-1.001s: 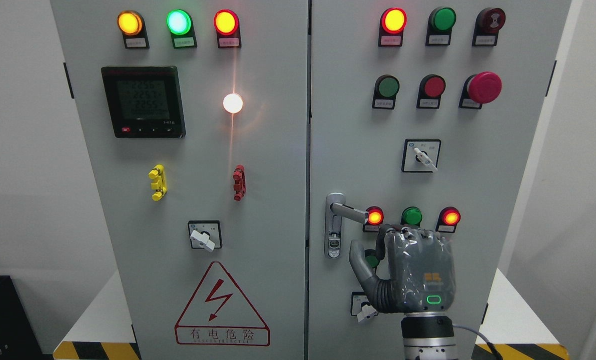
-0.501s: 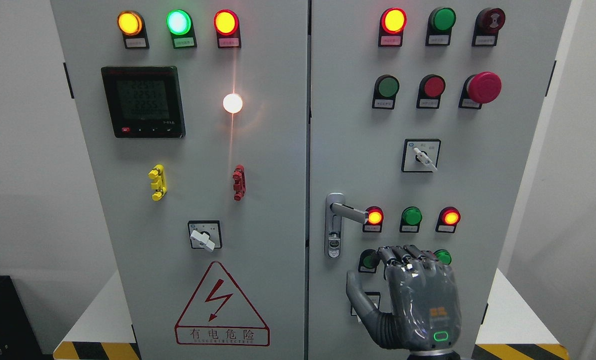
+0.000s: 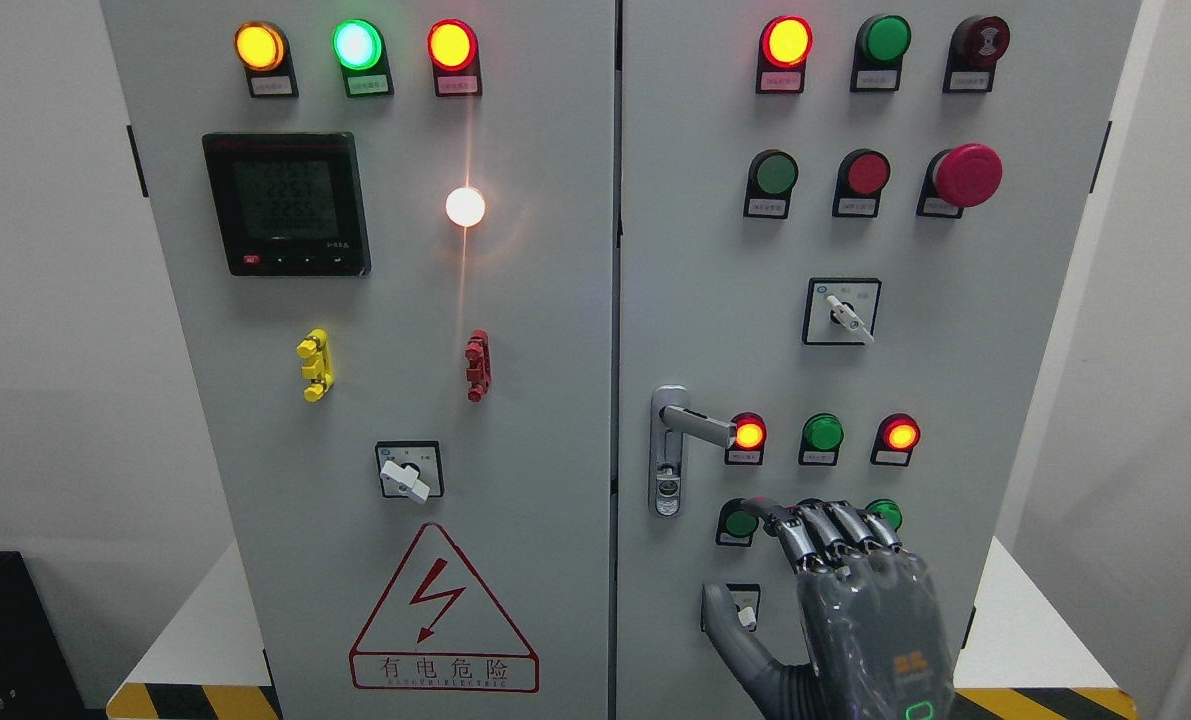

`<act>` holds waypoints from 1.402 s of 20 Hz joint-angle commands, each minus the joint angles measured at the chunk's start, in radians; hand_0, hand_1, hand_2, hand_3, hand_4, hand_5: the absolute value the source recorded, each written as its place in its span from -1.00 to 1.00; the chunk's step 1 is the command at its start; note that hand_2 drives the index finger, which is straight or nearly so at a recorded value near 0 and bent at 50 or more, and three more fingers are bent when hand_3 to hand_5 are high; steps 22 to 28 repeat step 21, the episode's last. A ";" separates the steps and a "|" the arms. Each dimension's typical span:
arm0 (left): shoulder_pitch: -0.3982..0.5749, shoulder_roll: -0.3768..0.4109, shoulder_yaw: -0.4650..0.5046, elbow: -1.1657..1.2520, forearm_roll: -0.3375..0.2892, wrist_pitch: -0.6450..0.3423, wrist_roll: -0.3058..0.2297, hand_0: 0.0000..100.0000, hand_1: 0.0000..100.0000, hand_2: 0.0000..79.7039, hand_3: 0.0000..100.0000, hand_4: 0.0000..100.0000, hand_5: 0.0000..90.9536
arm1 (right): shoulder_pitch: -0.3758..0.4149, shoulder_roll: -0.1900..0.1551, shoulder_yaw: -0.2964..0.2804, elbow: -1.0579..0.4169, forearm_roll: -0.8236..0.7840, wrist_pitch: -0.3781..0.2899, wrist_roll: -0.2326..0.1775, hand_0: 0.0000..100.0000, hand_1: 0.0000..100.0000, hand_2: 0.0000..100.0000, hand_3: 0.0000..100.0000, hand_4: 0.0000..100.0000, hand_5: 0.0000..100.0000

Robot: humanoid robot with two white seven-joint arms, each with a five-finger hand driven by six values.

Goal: Release door handle

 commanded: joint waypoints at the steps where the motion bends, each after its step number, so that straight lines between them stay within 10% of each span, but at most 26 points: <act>1: 0.009 0.000 0.000 0.000 0.000 0.000 0.000 -0.76 0.11 -1.00 -1.00 -1.00 -1.00 | 0.017 0.000 -0.130 -0.029 -0.063 -0.050 0.001 -0.11 -0.52 -0.68 -0.52 -0.48 -0.62; 28: 0.008 0.000 0.000 0.000 0.000 0.000 0.000 -0.76 0.11 -1.00 -1.00 -1.00 -1.00 | 0.011 -0.008 -0.169 -0.028 -0.169 -0.118 0.018 -0.08 -0.73 -0.96 -0.83 -0.82 -0.94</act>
